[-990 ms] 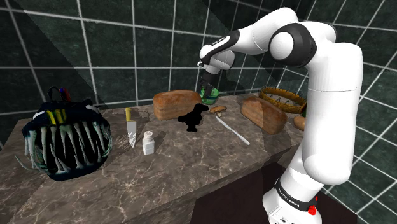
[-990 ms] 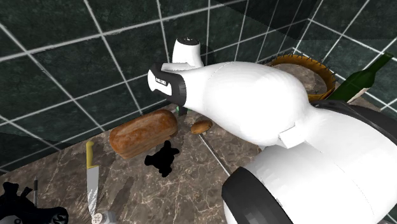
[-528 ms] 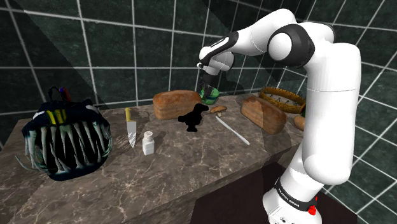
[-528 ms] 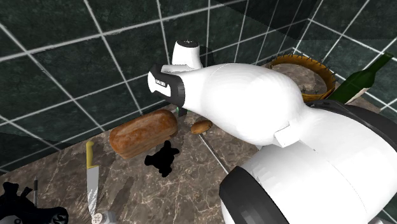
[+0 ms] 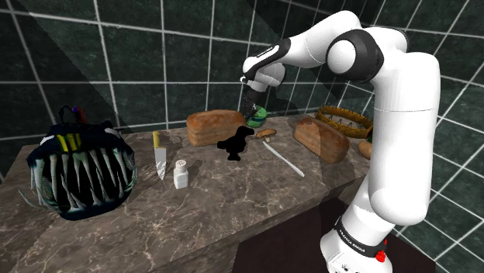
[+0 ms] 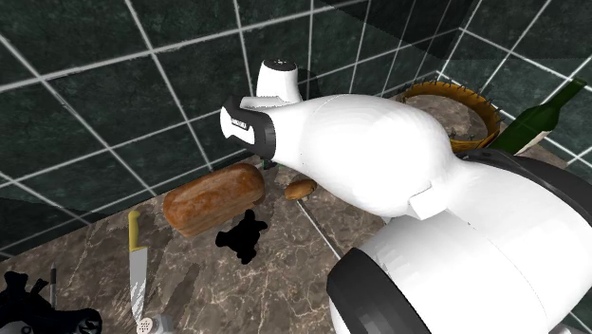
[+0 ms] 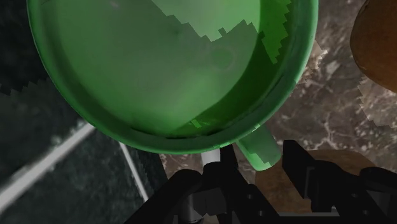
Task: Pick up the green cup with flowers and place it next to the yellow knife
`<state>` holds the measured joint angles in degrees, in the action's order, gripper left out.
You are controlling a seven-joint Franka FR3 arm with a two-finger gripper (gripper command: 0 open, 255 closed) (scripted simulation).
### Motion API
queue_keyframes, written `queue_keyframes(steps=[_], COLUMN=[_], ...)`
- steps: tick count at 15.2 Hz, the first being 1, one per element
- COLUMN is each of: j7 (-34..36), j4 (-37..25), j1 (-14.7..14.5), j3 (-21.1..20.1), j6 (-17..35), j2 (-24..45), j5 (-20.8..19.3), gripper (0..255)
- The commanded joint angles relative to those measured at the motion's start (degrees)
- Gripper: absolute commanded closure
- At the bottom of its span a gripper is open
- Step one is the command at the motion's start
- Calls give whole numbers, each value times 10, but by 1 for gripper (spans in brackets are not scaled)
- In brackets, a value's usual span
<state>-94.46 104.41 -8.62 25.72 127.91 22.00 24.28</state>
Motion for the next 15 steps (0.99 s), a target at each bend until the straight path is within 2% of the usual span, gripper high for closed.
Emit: queue_keyframes(steps=[1, 15], j7=[0, 32], j4=[0, -40], j1=[0, -7], j3=[0, 14], j6=[0, -72], j2=[0, -39], j5=[0, -34], gripper=[255, 255])
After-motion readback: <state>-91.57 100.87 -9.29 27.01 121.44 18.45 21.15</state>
